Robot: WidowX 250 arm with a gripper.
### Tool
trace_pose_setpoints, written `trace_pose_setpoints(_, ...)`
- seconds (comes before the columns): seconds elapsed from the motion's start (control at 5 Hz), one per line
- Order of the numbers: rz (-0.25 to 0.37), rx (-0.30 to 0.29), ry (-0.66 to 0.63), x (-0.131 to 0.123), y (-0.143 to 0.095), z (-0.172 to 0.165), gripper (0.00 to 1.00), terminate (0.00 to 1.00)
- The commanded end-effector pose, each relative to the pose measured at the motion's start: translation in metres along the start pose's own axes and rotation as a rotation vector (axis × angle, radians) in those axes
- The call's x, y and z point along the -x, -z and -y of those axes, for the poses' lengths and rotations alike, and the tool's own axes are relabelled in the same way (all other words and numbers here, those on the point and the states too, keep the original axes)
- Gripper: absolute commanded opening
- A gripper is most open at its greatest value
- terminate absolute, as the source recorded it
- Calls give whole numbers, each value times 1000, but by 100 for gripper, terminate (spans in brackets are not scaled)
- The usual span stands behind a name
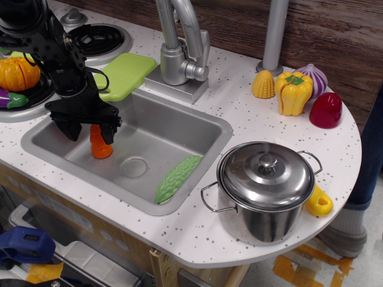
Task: Put carrot on cutting board
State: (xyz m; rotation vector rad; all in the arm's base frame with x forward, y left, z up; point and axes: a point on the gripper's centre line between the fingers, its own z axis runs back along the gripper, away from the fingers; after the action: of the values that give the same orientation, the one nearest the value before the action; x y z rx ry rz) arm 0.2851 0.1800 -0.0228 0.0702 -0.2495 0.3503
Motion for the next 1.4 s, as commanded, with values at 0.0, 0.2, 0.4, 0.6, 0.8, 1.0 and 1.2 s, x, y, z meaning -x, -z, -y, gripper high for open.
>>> trace_pose_setpoints(0.0,60,-15,27,-18,-1,-8,100,0)
trace_pose_setpoints(0.2,71,-7,37,-19,5,-9,100,0)
trace_pose_setpoints(0.4,49,46,11,-21,14,-9,100,0)
trace_pose_setpoints(0.6,58,50,-2,-18,20,-4,0,0)
trace_pose_setpoints(0.8,51,29,-15,-16,9,2,0,0)
trace_pose_setpoints(1.0,25,-32,0,-26,-23,-1,0,0)
trace_pose_setpoints(1.2,32,-82,30,-42,-52,-10,0,0)
